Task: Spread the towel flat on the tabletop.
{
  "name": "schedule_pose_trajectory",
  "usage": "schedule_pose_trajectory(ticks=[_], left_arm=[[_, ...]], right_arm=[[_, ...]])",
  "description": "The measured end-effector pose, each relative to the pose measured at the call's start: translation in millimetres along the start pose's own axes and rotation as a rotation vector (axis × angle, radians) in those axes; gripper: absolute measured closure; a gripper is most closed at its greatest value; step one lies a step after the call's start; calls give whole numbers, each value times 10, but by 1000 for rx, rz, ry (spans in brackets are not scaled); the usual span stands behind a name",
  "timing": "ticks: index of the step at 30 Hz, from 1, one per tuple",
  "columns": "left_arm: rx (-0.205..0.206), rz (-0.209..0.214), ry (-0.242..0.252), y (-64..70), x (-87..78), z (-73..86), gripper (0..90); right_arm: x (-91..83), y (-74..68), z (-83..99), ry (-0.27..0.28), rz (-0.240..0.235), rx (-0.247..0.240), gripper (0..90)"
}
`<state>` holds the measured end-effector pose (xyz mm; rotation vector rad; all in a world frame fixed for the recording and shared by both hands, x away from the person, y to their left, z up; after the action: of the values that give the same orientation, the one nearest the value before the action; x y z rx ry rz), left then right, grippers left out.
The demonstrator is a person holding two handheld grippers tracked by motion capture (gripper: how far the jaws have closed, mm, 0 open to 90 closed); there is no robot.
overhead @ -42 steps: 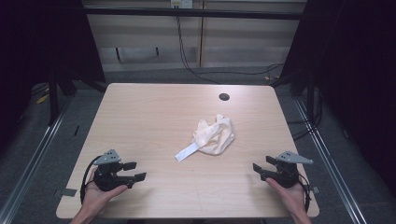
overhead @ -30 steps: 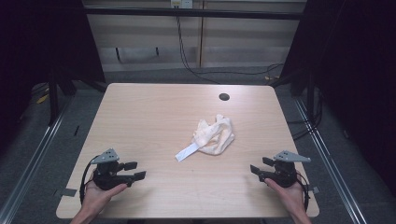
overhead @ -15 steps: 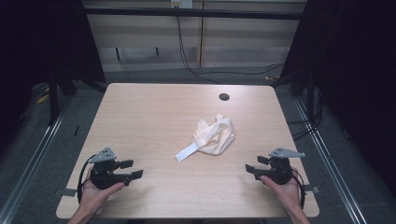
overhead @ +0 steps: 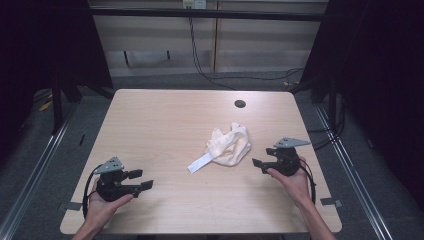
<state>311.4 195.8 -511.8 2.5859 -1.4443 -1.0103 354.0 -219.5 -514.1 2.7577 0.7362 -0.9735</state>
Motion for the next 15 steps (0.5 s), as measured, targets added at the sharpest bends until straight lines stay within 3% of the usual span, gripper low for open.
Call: schedule_pose_trajectory(ticks=[2, 6, 8, 15], left_arm=[[14, 8, -6, 34, -3, 7, 345], [20, 19, -9, 60, 12, 6, 352], [24, 23, -17, 63, 30, 12, 364], [24, 31, -23, 59, 45, 15, 369]], right_arm=[[16, -16, -40, 8, -3, -3, 269], [93, -116, -185, 15, -58, -21, 273], [182, -181, -292, 14, -93, -52, 348], [450, -131, -393, -15, -114, -64, 369]])
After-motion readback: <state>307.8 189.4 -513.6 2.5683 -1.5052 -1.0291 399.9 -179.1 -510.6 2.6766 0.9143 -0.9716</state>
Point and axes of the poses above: each handheld gripper's, and its own axes: x roughly forward along the jaws, z roughly out of its underside, y roughly to its right, the point moved 8 cm from there along x, roughly forward along the jaws, and after that the axes turned 5 degrees about z, right-handed, at the moved point
